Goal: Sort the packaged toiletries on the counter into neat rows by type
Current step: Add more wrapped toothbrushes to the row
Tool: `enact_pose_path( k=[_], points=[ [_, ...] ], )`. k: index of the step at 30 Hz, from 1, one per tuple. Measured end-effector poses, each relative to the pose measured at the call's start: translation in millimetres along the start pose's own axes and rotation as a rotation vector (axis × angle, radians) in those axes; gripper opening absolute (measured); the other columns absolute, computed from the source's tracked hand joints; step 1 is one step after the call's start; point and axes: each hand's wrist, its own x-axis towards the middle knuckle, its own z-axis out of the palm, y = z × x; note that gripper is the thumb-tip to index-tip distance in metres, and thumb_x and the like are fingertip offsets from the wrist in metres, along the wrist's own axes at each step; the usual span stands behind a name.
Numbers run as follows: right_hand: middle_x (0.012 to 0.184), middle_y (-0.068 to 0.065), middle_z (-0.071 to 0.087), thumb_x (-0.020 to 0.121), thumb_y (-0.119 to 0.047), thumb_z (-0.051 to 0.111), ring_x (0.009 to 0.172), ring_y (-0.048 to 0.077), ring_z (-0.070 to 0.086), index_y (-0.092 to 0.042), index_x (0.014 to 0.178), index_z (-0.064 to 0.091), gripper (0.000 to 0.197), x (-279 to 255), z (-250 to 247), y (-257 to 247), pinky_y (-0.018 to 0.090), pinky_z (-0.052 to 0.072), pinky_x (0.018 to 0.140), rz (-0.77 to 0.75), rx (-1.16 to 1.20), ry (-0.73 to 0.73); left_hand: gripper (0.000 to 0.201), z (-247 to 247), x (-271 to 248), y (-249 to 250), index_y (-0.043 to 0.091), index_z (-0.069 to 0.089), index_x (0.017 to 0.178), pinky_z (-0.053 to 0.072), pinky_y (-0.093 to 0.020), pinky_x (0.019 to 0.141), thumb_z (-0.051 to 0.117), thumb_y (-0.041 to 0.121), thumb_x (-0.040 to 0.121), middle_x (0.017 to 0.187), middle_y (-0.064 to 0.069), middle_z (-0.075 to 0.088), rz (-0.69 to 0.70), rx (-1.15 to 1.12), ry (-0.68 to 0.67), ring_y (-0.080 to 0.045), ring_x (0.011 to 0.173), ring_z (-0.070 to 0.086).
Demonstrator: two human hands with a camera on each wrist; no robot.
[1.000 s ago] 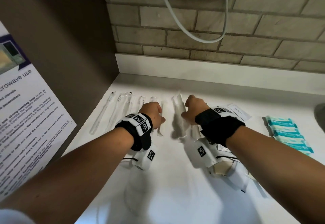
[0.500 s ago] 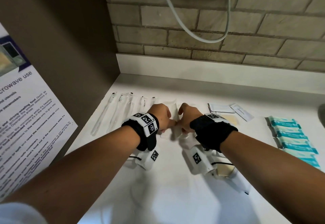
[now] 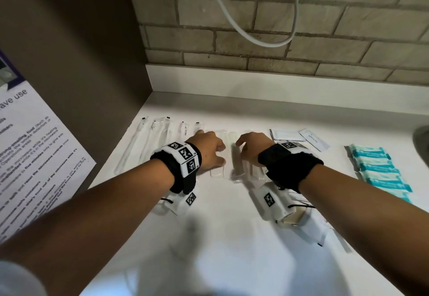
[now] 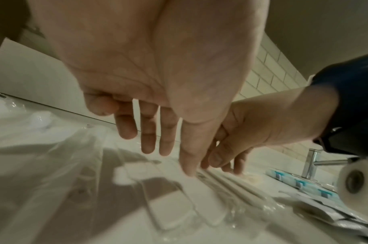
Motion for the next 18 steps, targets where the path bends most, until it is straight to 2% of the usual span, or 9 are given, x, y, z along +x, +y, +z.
enact_pose_path(
  k=[2, 5, 7, 10, 13, 15, 16, 18],
  points=[
    [0.127, 0.000, 0.060, 0.087, -0.020, 0.062, 0.122, 0.021, 0.051, -0.024, 0.129, 0.056, 0.043, -2.6, 0.5, -0.6, 0.030, 0.046, 0.094, -0.020, -0.161, 0.023, 0.058, 3.5, -3.0, 5.9, 0.025, 0.055, 0.134, 0.039, -0.037, 0.102, 0.064, 0.051, 0.083, 0.129, 0.006, 0.054, 0.032, 0.037, 0.021, -0.022, 0.126, 0.037],
    [0.121, 0.003, 0.059, 0.082, -0.035, 0.066, 0.123, 0.025, 0.041, -0.025, 0.125, 0.059, 0.044, -12.6, 2.5, -4.9, 0.035, 0.043, 0.094, -0.067, -0.328, -0.030, 0.071, 14.7, -1.5, 7.6, 0.030, 0.051, 0.137, 0.031, -0.037, 0.105, 0.062, 0.065, 0.076, 0.134, 0.007, 0.052, 0.030, 0.129, -0.004, -0.023, 0.126, 0.035],
    [0.121, 0.004, 0.058, 0.084, -0.033, 0.062, 0.123, 0.026, 0.041, -0.023, 0.122, 0.062, 0.039, -16.5, 4.3, -4.4, 0.036, 0.042, 0.096, -0.069, -0.333, -0.063, 0.081, 19.6, 0.9, 3.6, 0.036, 0.049, 0.137, 0.030, -0.038, 0.106, 0.059, 0.074, 0.066, 0.134, 0.006, 0.052, 0.002, 0.137, 0.001, -0.024, 0.125, 0.036],
    [0.120, 0.004, 0.057, 0.083, -0.032, 0.060, 0.121, 0.025, 0.044, -0.025, 0.123, 0.059, 0.041, -16.1, 3.4, 2.1, 0.036, 0.044, 0.096, -0.036, -0.350, -0.085, 0.088, 21.0, 3.3, -1.7, 0.038, 0.049, 0.136, 0.033, -0.039, 0.105, 0.058, 0.078, 0.058, 0.133, 0.008, 0.051, 0.005, 0.143, -0.022, -0.025, 0.123, 0.036],
    [0.114, 0.002, 0.056, 0.079, -0.032, 0.064, 0.111, 0.022, 0.049, -0.034, 0.114, 0.062, 0.036, -21.4, 2.5, 10.3, 0.035, 0.047, 0.087, -0.033, -0.339, -0.116, 0.099, 22.0, 4.4, -4.1, 0.040, 0.053, 0.132, 0.035, -0.042, 0.104, 0.047, 0.084, 0.044, 0.133, 0.009, 0.052, 0.006, 0.165, -0.026, -0.026, 0.122, 0.038],
    [0.105, 0.001, 0.055, 0.082, -0.028, 0.063, 0.104, 0.020, 0.050, -0.031, 0.109, 0.065, 0.027, -25.6, 1.7, 15.0, 0.033, 0.048, 0.085, -0.027, -0.285, -0.124, 0.090, 21.2, 4.7, -0.3, 0.038, 0.055, 0.130, 0.034, -0.041, 0.103, 0.050, 0.079, 0.049, 0.132, 0.009, 0.054, 0.031, 0.148, -0.011, -0.025, 0.121, 0.037],
    [0.106, 0.001, 0.058, 0.085, -0.027, 0.061, 0.108, 0.021, 0.051, -0.028, 0.111, 0.065, 0.026, -25.2, 1.2, 17.8, 0.034, 0.049, 0.088, -0.028, -0.255, -0.100, 0.082, 19.4, 3.5, 3.5, 0.035, 0.056, 0.129, 0.031, -0.040, 0.104, 0.055, 0.074, 0.058, 0.132, 0.009, 0.056, 0.054, 0.134, -0.007, -0.024, 0.122, 0.036],
    [0.122, 0.005, 0.057, 0.091, -0.028, 0.055, 0.119, 0.026, 0.050, -0.021, 0.122, 0.060, 0.033, -21.8, -1.3, 23.3, 0.036, 0.047, 0.095, 0.014, -0.219, 0.005, 0.064, 14.5, 0.6, 17.1, 0.030, 0.057, 0.131, 0.027, -0.037, 0.101, 0.063, 0.060, 0.074, 0.130, 0.011, 0.059, 0.118, 0.108, 0.013, -0.021, 0.123, 0.035]
  ],
)
